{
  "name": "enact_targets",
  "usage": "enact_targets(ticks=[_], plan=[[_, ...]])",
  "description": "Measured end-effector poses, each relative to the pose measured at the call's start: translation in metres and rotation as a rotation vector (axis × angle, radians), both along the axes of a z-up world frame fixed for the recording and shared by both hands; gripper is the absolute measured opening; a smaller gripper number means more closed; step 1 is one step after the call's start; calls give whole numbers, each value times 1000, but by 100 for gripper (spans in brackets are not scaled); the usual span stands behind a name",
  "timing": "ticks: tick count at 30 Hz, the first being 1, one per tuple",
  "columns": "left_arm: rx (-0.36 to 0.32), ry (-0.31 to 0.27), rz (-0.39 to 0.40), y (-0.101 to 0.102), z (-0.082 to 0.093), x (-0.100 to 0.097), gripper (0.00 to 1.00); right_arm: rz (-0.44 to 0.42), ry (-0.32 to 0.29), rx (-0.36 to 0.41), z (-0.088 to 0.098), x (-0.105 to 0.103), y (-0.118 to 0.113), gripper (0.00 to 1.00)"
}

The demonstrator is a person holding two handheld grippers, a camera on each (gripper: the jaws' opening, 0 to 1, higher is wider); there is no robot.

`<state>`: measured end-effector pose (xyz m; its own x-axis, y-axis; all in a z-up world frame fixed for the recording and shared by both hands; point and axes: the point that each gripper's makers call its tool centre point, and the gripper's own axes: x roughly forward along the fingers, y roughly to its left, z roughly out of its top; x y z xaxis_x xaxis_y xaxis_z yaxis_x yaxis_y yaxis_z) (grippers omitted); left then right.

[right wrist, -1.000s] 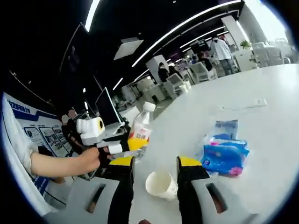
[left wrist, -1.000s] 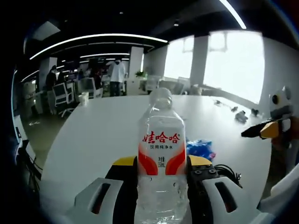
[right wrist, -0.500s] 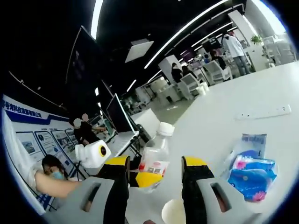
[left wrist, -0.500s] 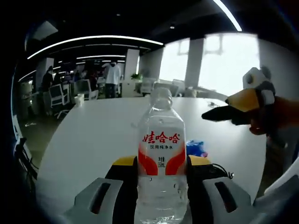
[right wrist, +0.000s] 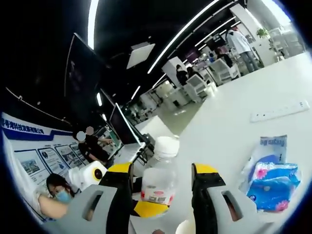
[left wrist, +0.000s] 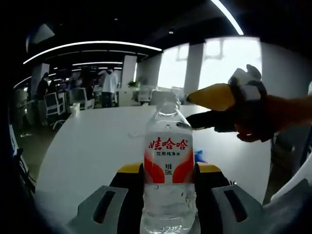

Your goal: Arrange the tabletop items into an orderly group along one side of the table until the central work area is clear of visible clutter.

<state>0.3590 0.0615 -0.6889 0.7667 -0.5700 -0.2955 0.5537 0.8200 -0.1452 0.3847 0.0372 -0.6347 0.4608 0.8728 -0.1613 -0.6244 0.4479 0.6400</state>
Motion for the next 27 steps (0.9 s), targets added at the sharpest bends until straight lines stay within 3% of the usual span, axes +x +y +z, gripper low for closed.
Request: enact_targets(ticks=[12,21,24,27], plan=[[-2,-3,-62,-11,0,-10,36,-18,9,21,2,5,1,44],[-5,-1,-84,-15,1,-14,37,-23,-10,32,4,5,4,33],[5,0,-91,-16,0,-17,37,-24,-25,31,4,6,4,21],[2,4,-88,-15,0,-18,37,-15,-26,38,5,5,6,21]])
